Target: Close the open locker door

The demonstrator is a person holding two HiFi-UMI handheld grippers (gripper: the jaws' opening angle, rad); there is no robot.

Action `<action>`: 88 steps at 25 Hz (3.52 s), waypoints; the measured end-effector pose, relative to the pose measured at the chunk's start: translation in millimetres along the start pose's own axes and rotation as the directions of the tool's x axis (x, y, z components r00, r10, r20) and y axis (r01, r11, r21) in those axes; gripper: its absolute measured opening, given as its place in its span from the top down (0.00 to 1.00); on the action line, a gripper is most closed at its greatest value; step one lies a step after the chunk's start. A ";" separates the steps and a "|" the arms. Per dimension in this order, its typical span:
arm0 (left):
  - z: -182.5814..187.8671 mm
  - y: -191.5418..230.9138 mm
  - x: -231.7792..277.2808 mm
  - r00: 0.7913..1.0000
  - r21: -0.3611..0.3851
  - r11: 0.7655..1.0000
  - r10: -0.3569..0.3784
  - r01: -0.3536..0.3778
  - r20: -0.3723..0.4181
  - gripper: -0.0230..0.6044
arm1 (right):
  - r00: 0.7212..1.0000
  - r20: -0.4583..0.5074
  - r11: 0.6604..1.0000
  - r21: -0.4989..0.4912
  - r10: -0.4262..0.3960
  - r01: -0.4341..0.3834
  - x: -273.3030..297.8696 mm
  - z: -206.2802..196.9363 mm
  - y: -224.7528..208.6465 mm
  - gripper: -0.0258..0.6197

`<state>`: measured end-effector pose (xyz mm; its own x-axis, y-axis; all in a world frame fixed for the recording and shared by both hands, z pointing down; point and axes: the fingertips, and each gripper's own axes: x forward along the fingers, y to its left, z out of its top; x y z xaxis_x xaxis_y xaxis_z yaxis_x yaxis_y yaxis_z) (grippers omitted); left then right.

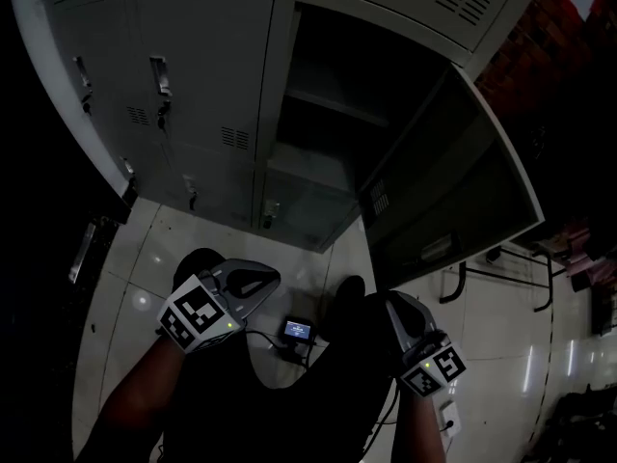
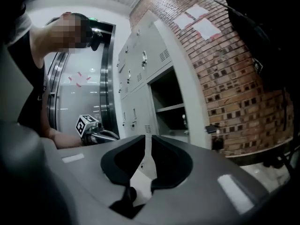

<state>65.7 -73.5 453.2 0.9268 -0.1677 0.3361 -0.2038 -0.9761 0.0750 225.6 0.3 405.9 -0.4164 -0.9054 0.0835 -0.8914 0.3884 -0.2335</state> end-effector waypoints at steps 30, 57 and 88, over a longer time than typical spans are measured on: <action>8.6 0.1 -4.1 0.999 -0.011 1.000 -0.003 0.003 0.052 0.94 | 0.975 0.085 0.954 -0.240 0.204 -0.179 80.2 72.4 32.8 0.74; 11.5 8.1 -24.4 0.991 -0.042 0.999 -0.003 0.009 0.134 0.94 | 0.996 0.042 0.954 -0.287 -0.081 0.090 316.5 88.3 22.0 0.81; 8.9 13.7 -32.1 0.991 -0.055 0.998 -0.003 0.010 0.133 0.94 | 0.966 0.053 0.937 -0.237 -0.252 0.258 343.0 110.8 -12.3 0.78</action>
<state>36.0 -82.7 435.1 0.9611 -0.1821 0.2075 -0.2116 -0.9687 0.1300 113.6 -334.1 330.0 -0.1680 -0.9819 0.0879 -0.9847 0.1713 0.0321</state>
